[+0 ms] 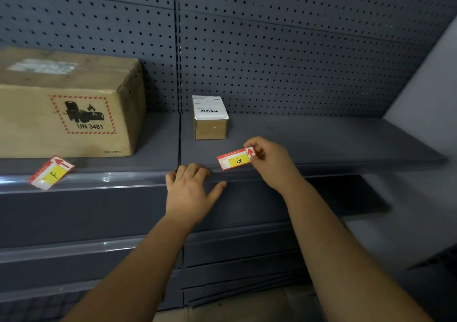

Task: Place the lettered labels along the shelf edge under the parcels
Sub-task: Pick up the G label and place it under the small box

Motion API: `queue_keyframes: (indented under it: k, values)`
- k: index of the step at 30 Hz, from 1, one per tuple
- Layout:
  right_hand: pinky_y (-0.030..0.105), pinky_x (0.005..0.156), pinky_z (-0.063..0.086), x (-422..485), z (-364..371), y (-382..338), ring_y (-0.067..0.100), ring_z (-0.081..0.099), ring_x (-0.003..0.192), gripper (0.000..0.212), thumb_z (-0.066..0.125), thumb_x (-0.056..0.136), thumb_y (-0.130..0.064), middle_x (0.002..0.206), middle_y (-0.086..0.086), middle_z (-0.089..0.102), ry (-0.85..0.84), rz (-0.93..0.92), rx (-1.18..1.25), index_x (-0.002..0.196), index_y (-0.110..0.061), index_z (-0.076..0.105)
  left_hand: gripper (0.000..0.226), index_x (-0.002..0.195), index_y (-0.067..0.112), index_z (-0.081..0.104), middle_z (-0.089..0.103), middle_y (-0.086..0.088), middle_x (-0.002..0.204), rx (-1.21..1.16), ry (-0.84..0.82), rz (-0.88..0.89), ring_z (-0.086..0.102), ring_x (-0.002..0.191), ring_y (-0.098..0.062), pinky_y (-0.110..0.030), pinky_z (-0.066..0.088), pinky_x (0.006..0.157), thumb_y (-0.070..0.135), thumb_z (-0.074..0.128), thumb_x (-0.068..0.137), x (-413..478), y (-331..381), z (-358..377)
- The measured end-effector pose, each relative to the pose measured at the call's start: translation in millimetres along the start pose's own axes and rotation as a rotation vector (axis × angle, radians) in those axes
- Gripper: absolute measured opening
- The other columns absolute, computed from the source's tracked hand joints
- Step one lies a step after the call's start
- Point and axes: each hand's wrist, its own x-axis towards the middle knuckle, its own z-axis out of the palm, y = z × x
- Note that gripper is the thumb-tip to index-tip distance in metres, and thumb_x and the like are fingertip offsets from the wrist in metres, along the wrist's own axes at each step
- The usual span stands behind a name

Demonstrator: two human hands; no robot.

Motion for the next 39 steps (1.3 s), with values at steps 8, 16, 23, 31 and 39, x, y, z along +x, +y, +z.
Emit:
queue_keyframes:
  k: [8,16,23,31,39]
  values:
    - [0.015,0.078,0.043,7.5,16.5,-6.0,0.007,0.055,0.097,0.027,0.054,0.092,-0.004,0.107,-0.005,0.059,0.004,-0.130,-0.101,0.111,-0.021,0.059,0.047,0.112,0.029,0.059,0.051,0.007,0.111,-0.032,-0.067,0.011,0.042,0.107,-0.015,-0.038,0.027,0.096,0.063,0.041,0.084,0.7,-4.4,-8.6]
    - [0.023,0.082,0.048,11.5,42.2,-4.2,0.011,0.055,0.097,0.031,0.054,0.091,-0.002,0.108,-0.001,0.056,-0.042,-0.187,-0.204,0.115,-0.020,0.061,0.035,0.104,0.030,0.055,0.052,0.010,0.107,-0.104,-0.037,0.039,0.044,0.105,-0.013,-0.036,0.025,0.096,0.056,0.051,0.081,-3.1,-14.4,-12.8]
    - [0.033,0.096,0.047,-2.5,34.4,-7.4,0.015,0.047,0.120,0.059,0.062,0.090,-0.013,0.130,0.000,0.049,0.053,-0.103,-0.105,0.142,-0.028,0.040,0.038,0.119,0.032,0.049,0.050,0.009,0.123,-0.167,-0.134,0.060,0.040,0.118,-0.012,-0.038,0.025,0.106,0.052,0.050,0.086,-14.6,-23.6,-43.8]
    - [0.032,0.093,0.045,-69.7,46.1,-62.9,0.011,0.046,0.117,0.049,0.059,0.086,-0.052,0.129,-0.008,0.050,-0.054,-0.140,-0.247,0.131,-0.032,0.050,0.047,0.123,0.032,0.049,0.048,0.012,0.128,-0.141,-0.122,0.165,0.039,0.121,-0.011,-0.035,0.028,0.103,0.058,0.045,0.085,-38.2,-61.7,-114.0]
    - [0.034,0.097,0.044,-126.3,131.5,-194.8,0.012,0.043,0.121,0.059,0.050,0.087,-0.063,0.131,-0.008,0.046,-0.075,-0.238,-0.280,0.135,-0.028,0.049,0.061,0.126,0.032,0.051,0.047,0.012,0.133,-0.085,-0.086,0.147,0.039,0.125,-0.013,-0.037,0.027,0.103,0.066,0.034,0.078,-124.4,-173.7,-222.8]
